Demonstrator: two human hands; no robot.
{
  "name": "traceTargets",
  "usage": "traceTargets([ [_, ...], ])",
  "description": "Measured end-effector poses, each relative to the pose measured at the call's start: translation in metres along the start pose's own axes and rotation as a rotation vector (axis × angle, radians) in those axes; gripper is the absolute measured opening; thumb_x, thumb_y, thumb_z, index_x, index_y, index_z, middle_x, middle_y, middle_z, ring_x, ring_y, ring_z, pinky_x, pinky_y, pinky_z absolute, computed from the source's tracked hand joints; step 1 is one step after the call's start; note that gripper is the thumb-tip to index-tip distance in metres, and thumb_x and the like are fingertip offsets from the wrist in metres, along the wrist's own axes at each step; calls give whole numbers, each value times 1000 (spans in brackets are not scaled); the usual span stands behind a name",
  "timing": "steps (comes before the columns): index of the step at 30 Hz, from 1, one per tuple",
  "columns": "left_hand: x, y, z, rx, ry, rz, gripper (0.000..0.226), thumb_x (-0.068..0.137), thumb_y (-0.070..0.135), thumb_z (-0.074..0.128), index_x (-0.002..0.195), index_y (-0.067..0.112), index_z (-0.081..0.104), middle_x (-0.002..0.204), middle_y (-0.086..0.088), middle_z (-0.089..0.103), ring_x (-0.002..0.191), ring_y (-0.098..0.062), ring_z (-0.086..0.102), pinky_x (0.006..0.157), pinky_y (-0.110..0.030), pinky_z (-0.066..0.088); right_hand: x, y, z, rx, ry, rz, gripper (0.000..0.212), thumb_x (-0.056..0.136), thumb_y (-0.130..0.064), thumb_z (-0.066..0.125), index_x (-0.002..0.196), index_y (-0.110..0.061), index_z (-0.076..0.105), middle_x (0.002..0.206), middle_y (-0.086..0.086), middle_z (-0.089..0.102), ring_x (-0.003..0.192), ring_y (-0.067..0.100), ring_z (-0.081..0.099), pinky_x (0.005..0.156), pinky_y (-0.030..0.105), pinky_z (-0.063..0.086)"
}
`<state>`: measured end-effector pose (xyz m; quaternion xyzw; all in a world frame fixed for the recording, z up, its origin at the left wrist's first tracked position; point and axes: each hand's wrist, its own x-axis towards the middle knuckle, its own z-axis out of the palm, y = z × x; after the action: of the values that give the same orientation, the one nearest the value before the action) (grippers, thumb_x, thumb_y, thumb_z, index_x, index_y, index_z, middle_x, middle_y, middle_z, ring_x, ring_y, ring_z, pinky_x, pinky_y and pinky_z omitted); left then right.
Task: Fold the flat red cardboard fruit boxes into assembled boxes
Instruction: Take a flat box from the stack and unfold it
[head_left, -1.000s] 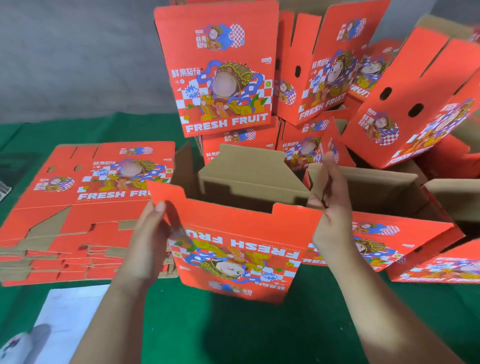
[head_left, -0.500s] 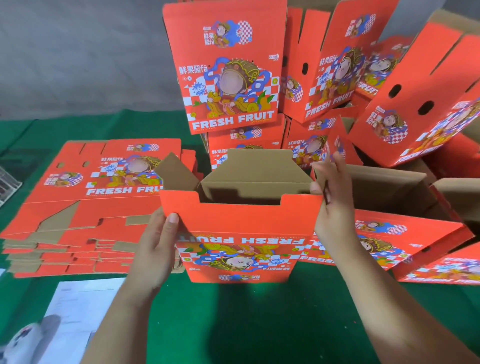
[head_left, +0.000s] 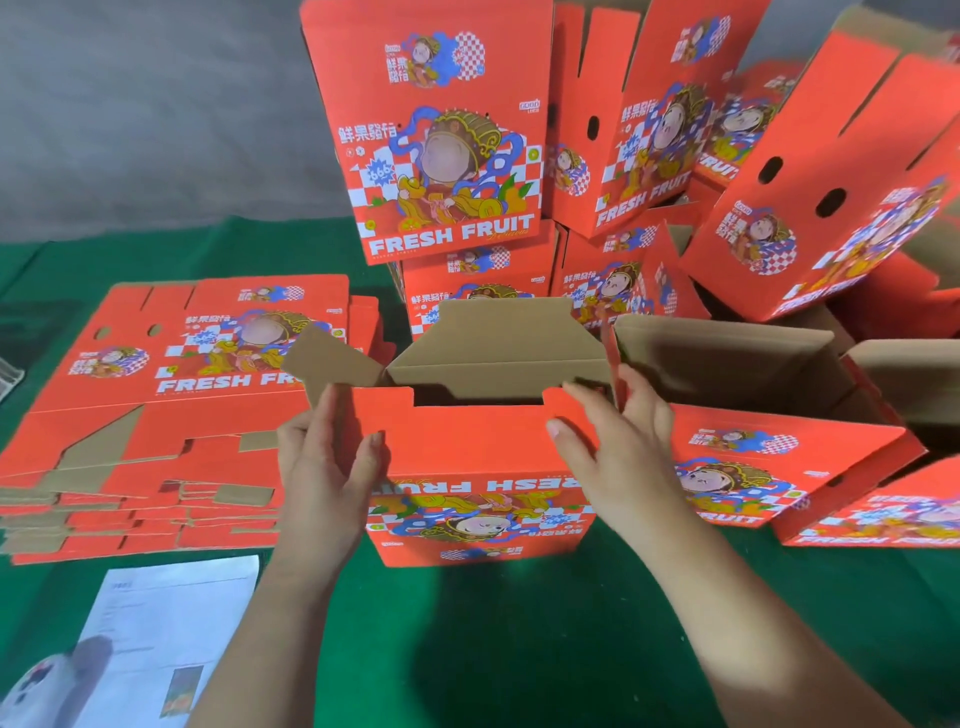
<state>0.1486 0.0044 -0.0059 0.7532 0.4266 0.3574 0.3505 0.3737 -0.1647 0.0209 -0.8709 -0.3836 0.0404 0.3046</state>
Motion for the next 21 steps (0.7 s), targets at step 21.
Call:
traceTargets([
  [21,6,9,17,198,77,464,44,94,12,53,134,25,65,109,12,57,99,-23,57,82,-40,36,-20,-34,9,-263,372,-277,96,74,-18,83,160,-28,40,164,22,30,149,46,23,117,58,25],
])
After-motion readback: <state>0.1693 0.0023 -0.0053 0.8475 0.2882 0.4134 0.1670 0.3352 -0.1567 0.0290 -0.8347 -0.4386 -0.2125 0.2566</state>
